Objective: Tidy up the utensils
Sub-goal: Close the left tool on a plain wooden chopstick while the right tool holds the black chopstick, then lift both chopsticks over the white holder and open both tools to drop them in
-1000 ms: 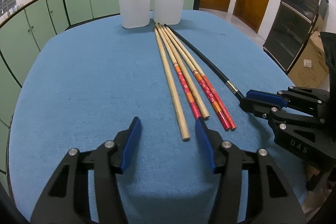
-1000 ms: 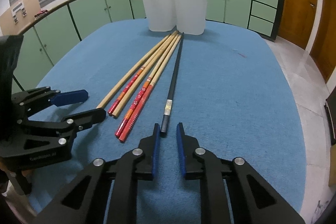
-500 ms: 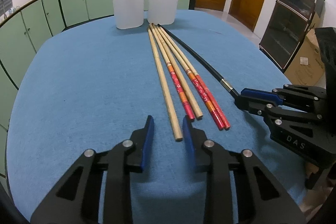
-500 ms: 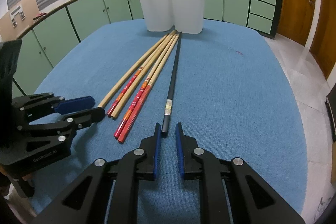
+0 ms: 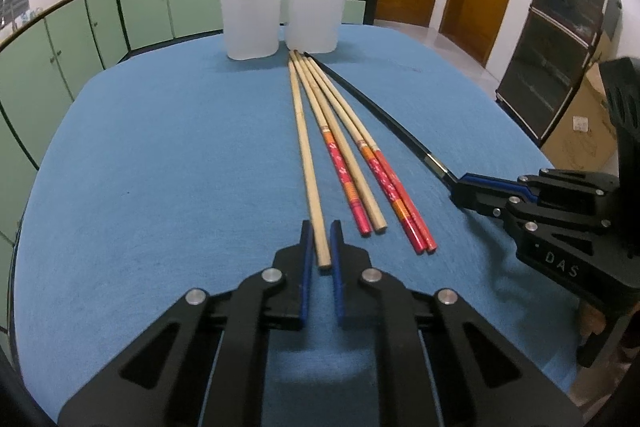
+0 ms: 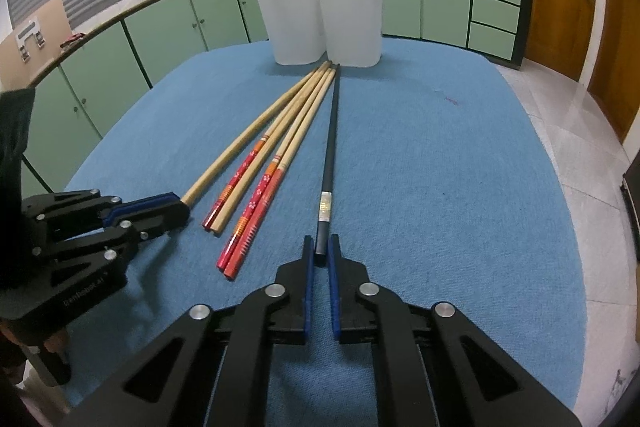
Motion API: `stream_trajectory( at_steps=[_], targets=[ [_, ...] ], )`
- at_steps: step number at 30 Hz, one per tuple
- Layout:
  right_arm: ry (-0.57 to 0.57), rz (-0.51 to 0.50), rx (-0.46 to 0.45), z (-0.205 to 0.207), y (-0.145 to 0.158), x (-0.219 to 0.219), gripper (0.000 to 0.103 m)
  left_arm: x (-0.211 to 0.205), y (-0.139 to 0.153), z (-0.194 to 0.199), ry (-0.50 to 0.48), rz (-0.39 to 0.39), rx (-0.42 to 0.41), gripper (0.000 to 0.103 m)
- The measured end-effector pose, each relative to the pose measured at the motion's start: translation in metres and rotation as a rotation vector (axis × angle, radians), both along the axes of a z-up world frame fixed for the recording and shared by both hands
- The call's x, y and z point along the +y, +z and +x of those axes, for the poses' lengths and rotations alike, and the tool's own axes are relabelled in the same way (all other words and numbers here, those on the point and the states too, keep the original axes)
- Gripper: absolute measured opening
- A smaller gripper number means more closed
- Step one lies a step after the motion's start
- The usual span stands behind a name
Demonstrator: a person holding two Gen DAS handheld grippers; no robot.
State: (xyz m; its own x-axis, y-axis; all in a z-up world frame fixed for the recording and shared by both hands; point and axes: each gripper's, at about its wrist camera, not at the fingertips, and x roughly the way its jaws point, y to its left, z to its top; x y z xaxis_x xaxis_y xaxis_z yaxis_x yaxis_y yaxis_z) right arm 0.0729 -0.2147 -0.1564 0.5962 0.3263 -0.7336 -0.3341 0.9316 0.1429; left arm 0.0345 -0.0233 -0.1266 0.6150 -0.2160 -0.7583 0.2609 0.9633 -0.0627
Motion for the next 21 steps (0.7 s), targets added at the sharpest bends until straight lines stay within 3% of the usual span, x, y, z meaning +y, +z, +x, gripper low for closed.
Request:
stream_trajectory(
  at_steps=[12, 21],
  targets=[
    [-0.014, -0.021, -0.073, -0.005, 0.037, -0.008, 0.006, 0.007, 0.037, -0.001, 0.031, 0.03, -0.038, 0.007],
    [-0.029, -0.02, -0.189, -0.009, 0.091, -0.025, 0.006, 0.008, 0.09, -0.005, 0.031, 0.032, -0.153, 0.006]
  ],
)
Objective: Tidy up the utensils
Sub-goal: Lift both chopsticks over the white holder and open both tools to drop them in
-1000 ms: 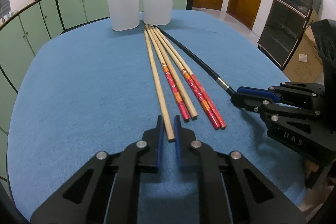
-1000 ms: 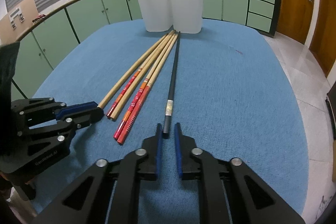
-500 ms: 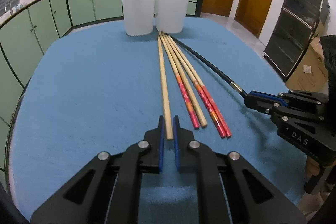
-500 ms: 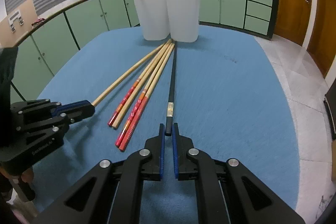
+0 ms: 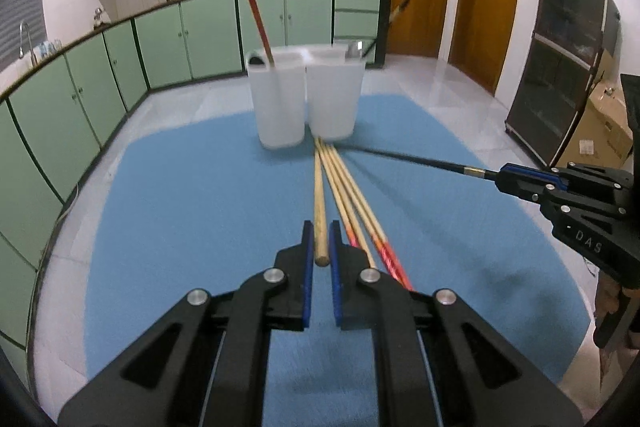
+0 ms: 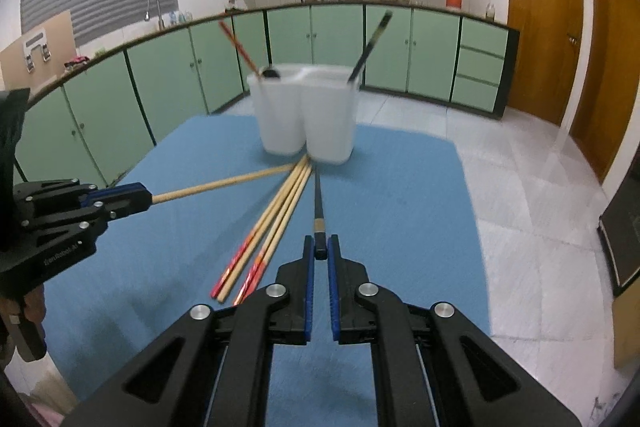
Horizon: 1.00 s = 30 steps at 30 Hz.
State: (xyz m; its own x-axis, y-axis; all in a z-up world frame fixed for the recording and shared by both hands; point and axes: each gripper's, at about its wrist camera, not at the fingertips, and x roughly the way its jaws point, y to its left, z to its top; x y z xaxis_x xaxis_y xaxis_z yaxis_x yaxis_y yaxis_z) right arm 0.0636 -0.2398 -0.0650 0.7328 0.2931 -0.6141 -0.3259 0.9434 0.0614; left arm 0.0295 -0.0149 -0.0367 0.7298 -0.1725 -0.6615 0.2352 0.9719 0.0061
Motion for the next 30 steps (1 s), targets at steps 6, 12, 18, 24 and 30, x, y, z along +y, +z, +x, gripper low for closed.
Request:
stream_trajectory(
  at_steps=[6, 12, 18, 24, 30],
  targets=[
    [0.006, 0.022, -0.075, 0.006, 0.039, -0.008, 0.006, -0.002, 0.034, 0.004, -0.002, -0.015, -0.086, 0.006],
    [0.021, 0.065, -0.134, 0.019, 0.072, -0.016, 0.006, -0.01, 0.062, 0.017, -0.012, -0.022, -0.158, 0.006],
    [0.06, 0.076, -0.154, 0.042, 0.097, -0.015, 0.006, -0.013, 0.081, 0.034, -0.019, -0.035, -0.19, 0.006],
    [0.112, 0.075, -0.146, 0.066, 0.115, -0.008, 0.006, -0.01, 0.097, 0.051, -0.023, -0.052, -0.21, 0.006],
    [0.165, 0.092, -0.159, 0.07, 0.13, -0.003, 0.006, -0.003, 0.111, 0.053, -0.031, -0.057, -0.248, 0.006]
  ],
)
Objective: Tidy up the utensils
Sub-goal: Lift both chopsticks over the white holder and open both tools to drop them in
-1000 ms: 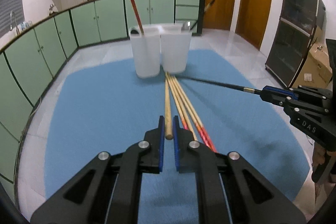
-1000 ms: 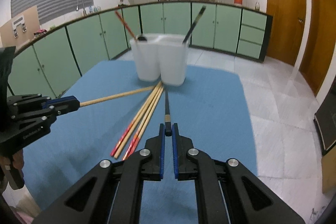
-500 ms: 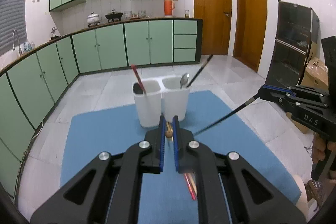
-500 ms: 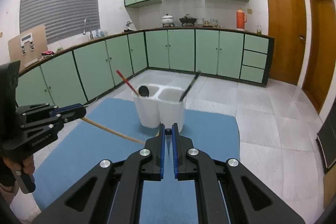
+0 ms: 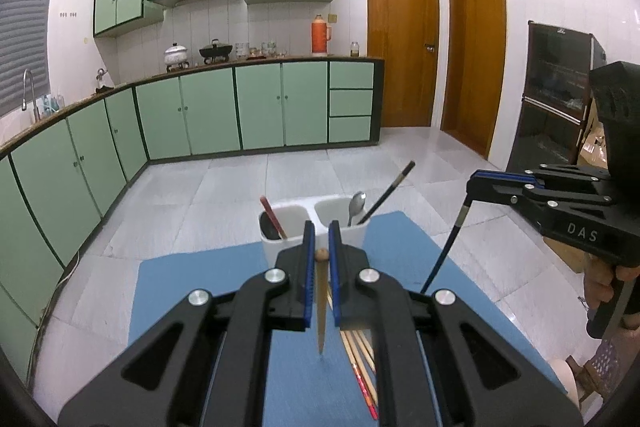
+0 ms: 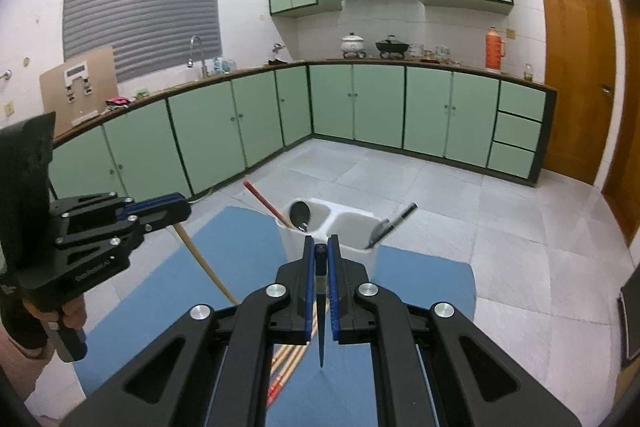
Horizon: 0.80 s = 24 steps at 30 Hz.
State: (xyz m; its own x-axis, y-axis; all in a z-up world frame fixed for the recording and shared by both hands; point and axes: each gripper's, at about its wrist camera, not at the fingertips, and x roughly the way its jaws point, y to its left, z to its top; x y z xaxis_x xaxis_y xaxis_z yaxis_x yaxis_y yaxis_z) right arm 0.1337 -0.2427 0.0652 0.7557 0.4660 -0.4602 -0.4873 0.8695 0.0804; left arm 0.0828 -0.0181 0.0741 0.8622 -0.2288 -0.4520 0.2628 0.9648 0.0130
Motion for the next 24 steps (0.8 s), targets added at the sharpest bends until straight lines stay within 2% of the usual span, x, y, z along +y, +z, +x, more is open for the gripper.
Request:
stream_trajectory(
  at_steps=[13, 24],
  targets=[
    [0.062, 0.043, -0.098, 0.017, 0.061, 0.003, 0.006, -0.003, 0.051, 0.014, -0.031, -0.028, -0.118, 0.006],
    [0.043, 0.09, -0.153, 0.064, 0.107, 0.001, 0.006, -0.022, 0.102, 0.06, -0.028, -0.067, -0.227, 0.006]
  ],
)
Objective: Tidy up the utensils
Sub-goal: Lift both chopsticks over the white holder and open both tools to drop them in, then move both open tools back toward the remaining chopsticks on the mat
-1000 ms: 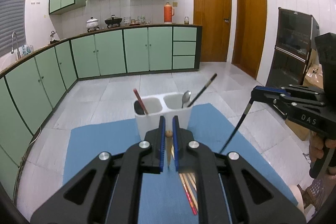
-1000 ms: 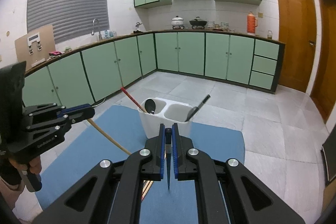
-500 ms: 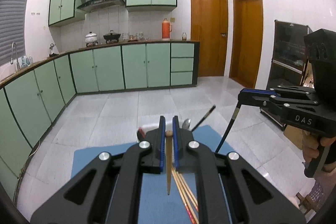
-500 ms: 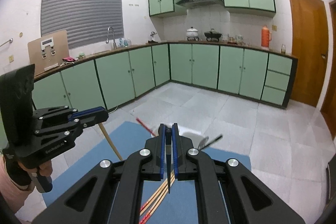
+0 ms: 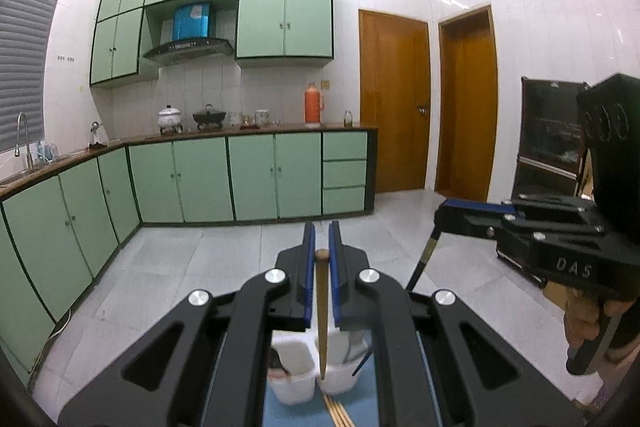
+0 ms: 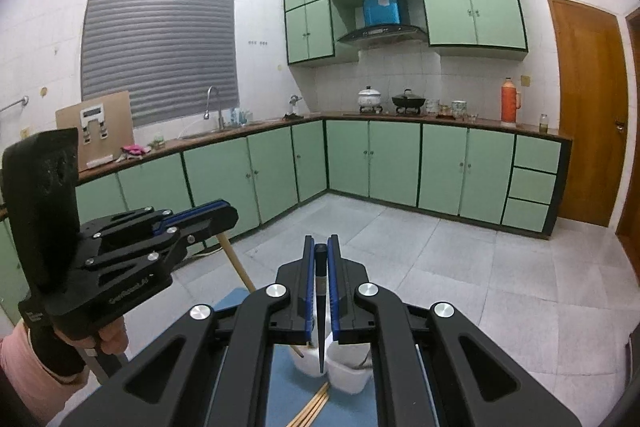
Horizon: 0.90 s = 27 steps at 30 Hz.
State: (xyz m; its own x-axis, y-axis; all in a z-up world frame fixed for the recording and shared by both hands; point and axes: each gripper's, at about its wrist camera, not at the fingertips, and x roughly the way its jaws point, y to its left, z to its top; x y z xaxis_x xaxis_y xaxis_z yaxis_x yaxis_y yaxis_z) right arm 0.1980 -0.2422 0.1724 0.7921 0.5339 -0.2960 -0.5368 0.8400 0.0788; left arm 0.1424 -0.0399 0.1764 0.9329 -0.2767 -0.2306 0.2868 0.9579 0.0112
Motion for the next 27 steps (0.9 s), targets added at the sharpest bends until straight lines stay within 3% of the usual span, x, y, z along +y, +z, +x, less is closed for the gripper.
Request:
stream_trajectory(
  at_steps=[4, 9, 19, 21, 23, 27],
  targets=[
    [-0.028, 0.001, 0.011, 0.024, -0.002, 0.0, 0.006, -0.005, 0.004, 0.024, 0.022, 0.011, -0.016, 0.006],
    [-0.058, -0.006, 0.045, 0.056, -0.023, 0.005, 0.006, -0.011, -0.016, 0.057, 0.037, 0.033, 0.01, 0.006],
    [-0.074, -0.035, 0.174, 0.093, -0.092, 0.019, 0.007, -0.002, -0.081, 0.106, 0.041, 0.047, 0.195, 0.008],
    [-0.077, -0.034, 0.179, 0.091, -0.097, 0.017, 0.013, 0.002, -0.087, 0.106, 0.042, 0.042, 0.206, 0.019],
    [-0.103, -0.033, 0.164, 0.084, -0.099, 0.013, 0.035, 0.007, -0.087, 0.102, 0.049, 0.033, 0.199, 0.037],
    [-0.146, -0.027, 0.114, 0.062, -0.098, 0.005, 0.053, 0.016, -0.082, 0.079, 0.052, 0.013, 0.158, 0.049]
  ],
)
